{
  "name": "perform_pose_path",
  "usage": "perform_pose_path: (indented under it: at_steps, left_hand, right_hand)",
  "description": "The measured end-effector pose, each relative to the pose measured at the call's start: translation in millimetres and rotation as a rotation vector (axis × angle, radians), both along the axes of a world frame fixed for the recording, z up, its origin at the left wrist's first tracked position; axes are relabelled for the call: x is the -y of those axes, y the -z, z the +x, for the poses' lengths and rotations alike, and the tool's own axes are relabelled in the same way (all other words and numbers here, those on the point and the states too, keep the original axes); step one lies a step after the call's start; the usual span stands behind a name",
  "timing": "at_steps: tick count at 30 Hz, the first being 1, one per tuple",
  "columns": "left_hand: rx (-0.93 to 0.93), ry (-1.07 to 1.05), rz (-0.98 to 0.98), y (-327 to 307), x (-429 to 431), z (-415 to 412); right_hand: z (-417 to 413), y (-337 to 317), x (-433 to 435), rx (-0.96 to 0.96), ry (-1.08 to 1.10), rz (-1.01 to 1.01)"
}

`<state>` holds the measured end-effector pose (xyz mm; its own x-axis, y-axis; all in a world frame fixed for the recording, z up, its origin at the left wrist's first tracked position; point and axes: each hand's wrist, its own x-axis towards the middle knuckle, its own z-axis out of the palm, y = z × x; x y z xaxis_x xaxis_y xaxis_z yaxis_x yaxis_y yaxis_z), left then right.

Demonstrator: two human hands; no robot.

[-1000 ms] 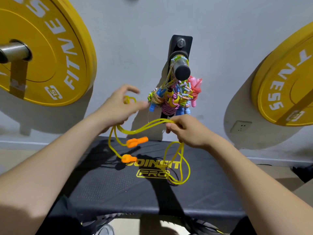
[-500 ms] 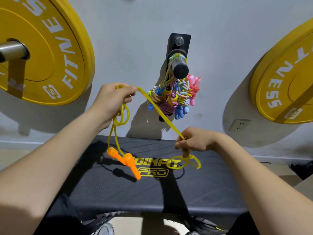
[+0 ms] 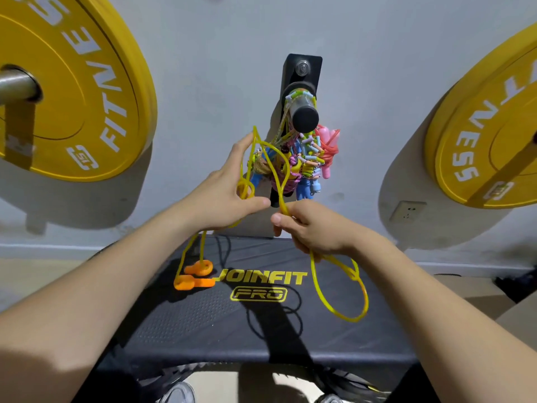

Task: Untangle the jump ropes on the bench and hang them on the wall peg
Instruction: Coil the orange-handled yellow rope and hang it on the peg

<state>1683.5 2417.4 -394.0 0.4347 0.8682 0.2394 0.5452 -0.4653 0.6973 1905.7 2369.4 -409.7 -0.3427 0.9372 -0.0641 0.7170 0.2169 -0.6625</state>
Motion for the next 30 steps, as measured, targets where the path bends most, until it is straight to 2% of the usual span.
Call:
perform_pose_path:
  at_steps: [3, 6, 9, 13, 17, 19, 27, 28, 30]
  left_hand:
    - [0.025, 0.184, 0.028, 3, 1, 4]
    - [-0.067, 0.331, -0.014, 4, -3, 3]
    - [-0.158, 0.357, -0.089, 8, -2, 4]
    - [-0.287, 0.154, -0.021, 5, -5, -4]
    - [-0.218, -0.183, 0.023, 2, -14, -19]
    - [-0.195, -0.288, 0.022, 5, -14, -19]
    - [-0.196, -0.48, 0.108, 8, -18, -14]
    - [-0.184, -0.509, 0.115, 6, -20, -17]
    - [-0.207, -0.567, 0.123, 5, -23, -22]
  right_hand:
    - [-5, -5, 3, -0.019, -0.048, -0.026]
    - [-7, -6, 4, -0.041, -0.081, -0.021]
    - [-8, -5, 3, -0.046, -0.108, 0.034]
    - [5, -3, 0, -0.064, -0.084, -0.018]
    - [33, 0, -6, -0.065, -0.018, -0.031]
    - [39, 5, -9, -0.029, 0.007, -0.042]
    - [44, 15, -16, 0.367, 0.052, -0.101]
    - [47, 17, -16, 0.377, 0.058, -0.109]
    - [52, 21, -16, 0.269, 0.083, -0.177]
